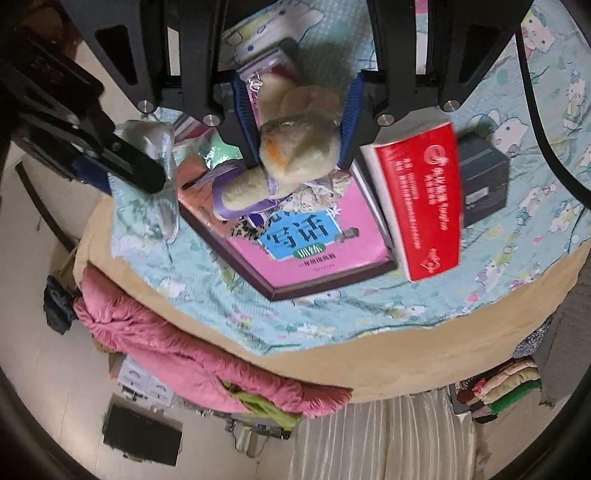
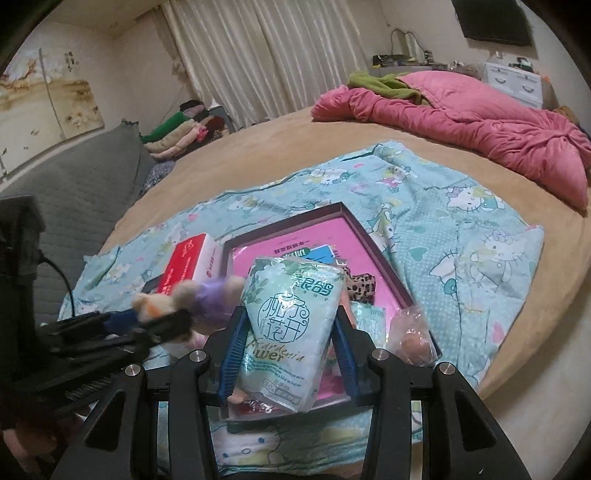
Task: Organize soft objects
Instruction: 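Lift the plush and wet-wipes pack and carry them over the box, then lower the plush and wet-wipes pack into the box and open both tools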
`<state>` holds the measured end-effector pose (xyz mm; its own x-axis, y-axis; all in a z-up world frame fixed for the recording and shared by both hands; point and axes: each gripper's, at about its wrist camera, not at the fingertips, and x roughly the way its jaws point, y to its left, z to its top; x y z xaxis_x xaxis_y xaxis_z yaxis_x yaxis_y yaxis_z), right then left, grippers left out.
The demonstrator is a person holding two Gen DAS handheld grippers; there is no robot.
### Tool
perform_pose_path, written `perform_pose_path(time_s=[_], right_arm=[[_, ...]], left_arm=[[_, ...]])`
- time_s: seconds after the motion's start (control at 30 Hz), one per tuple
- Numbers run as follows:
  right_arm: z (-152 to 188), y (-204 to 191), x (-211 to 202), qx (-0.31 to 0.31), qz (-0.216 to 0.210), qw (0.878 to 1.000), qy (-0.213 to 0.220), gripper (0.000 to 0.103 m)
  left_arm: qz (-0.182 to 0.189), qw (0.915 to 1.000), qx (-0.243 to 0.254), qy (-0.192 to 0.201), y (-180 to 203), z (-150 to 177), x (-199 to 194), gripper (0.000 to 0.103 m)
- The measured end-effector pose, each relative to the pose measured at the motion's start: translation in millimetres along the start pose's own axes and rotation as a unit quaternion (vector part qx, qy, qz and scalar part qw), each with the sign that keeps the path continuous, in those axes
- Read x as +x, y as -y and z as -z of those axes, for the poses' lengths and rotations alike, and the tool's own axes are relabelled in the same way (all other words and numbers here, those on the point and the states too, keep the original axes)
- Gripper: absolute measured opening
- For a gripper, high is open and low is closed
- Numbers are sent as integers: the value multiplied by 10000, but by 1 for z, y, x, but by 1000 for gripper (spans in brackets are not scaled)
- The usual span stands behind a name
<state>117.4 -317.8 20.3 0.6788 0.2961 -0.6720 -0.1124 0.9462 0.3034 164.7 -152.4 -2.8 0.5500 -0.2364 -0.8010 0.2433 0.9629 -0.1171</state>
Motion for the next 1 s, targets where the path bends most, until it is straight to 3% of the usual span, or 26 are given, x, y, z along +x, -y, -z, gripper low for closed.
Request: perform_pose_path(time_s=[0.3, 1.0], right_arm=[[-3, 7, 29, -123, -34, 9997, -221, 46], [-6, 29, 80, 300, -112, 9976, -610, 52]], left_arm=[[-302, 9989, 287, -206, 7, -1, 30, 42], [-402, 9976, 511, -255, 12, 1, 40, 44]])
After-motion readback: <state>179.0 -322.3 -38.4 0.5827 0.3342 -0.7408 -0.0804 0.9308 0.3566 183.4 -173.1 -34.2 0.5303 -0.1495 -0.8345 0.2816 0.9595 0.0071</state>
